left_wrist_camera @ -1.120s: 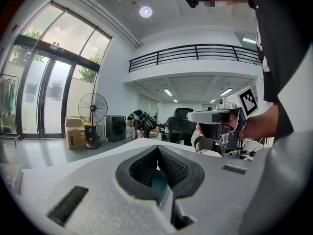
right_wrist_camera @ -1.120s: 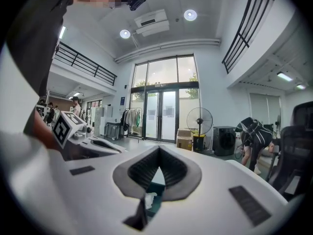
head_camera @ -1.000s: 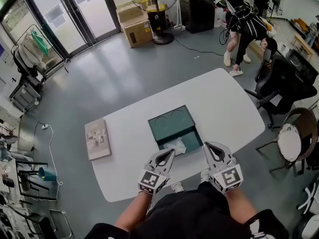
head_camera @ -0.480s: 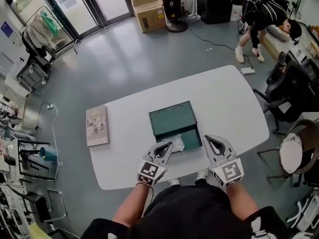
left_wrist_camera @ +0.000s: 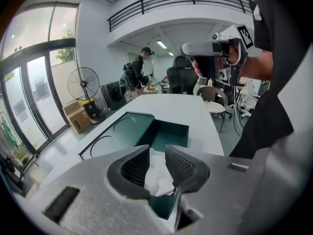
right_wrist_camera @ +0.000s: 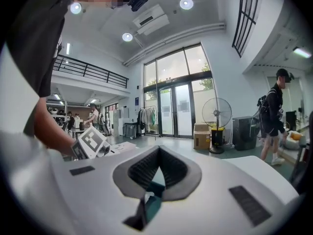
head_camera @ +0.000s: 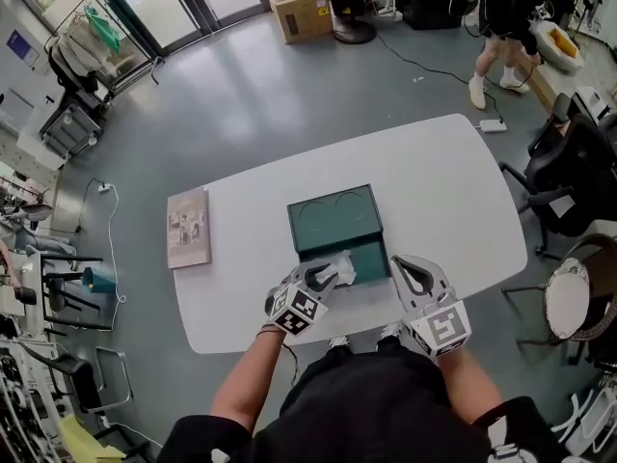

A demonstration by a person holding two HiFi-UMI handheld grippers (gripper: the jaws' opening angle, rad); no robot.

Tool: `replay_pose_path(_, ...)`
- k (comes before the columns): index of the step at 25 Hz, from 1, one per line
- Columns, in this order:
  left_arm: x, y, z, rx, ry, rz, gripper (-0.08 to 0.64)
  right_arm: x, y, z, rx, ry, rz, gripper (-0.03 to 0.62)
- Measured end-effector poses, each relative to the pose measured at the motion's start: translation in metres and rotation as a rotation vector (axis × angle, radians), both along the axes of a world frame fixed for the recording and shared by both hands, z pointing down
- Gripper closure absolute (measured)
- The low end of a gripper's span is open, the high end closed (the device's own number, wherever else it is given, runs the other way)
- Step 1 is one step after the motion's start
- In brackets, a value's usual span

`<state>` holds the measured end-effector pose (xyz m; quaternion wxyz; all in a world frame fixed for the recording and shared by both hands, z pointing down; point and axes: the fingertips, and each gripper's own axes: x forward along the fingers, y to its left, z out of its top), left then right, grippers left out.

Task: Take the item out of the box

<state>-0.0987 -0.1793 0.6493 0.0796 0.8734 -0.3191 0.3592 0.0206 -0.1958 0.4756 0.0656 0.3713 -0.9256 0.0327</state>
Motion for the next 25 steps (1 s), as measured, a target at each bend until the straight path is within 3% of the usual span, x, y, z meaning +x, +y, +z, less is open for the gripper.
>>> replay_pose_path(9,-0.008,-0.007,0.054,-0.127,-0.155,0.11,0.449,0.003,0.002,0.009,-0.028,0.005,-0.007,0.586)
replay_pose_path(14,-0.009,-0.003,0.078,-0.227,-0.194,0.146,0.442,0.009,0.002,0.012,-0.044,0.015,0.006,0.586)
replay_pose_path(25,-0.008,-0.003,0.09,-0.252,-0.271,0.177,0.456,0.014,-0.002,0.01,-0.038,0.02,0.013,0.586)
